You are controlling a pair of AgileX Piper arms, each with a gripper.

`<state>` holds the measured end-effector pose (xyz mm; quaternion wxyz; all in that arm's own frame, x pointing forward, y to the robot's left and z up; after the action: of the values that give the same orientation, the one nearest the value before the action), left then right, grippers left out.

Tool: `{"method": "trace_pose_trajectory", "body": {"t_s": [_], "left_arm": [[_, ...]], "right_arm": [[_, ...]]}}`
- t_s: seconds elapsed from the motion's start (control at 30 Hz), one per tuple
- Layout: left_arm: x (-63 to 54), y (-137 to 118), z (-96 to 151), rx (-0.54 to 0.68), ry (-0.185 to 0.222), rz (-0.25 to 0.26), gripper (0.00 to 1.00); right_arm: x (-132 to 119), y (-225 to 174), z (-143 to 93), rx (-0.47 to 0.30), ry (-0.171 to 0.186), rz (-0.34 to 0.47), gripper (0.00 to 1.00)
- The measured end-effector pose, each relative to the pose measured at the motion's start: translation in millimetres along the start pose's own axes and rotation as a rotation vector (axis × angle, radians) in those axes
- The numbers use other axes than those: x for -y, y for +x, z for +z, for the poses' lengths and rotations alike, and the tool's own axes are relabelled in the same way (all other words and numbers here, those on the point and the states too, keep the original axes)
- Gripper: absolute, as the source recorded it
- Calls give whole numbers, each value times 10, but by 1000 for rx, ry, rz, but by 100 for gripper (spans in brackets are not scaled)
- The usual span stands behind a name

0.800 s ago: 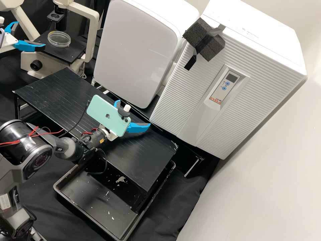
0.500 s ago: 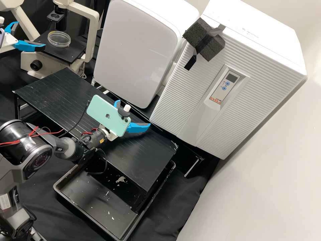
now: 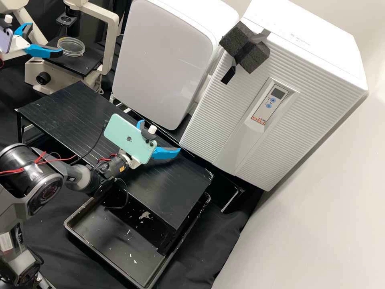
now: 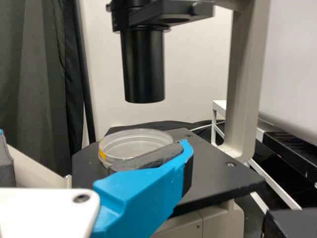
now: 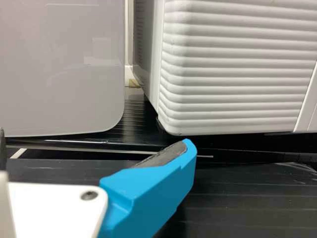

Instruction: Place the petri dish on the bench

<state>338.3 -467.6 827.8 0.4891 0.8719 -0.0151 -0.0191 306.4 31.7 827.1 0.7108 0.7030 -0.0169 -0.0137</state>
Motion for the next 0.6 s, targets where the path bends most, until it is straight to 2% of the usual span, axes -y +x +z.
{"method": "trace_pose_trajectory", "body": {"t_s": [0.13,0.33,0.6], "left_arm": [[0,117,-5,-4,-1,-12,100],[60,318,-2,17,24,-39,100],[155,479,-8,20,16,-69,100]], "right_arm": [[0,0,0,0,0,0,100],[0,0,0,0,0,0,100],[0,0,0,0,0,0,100]]}}
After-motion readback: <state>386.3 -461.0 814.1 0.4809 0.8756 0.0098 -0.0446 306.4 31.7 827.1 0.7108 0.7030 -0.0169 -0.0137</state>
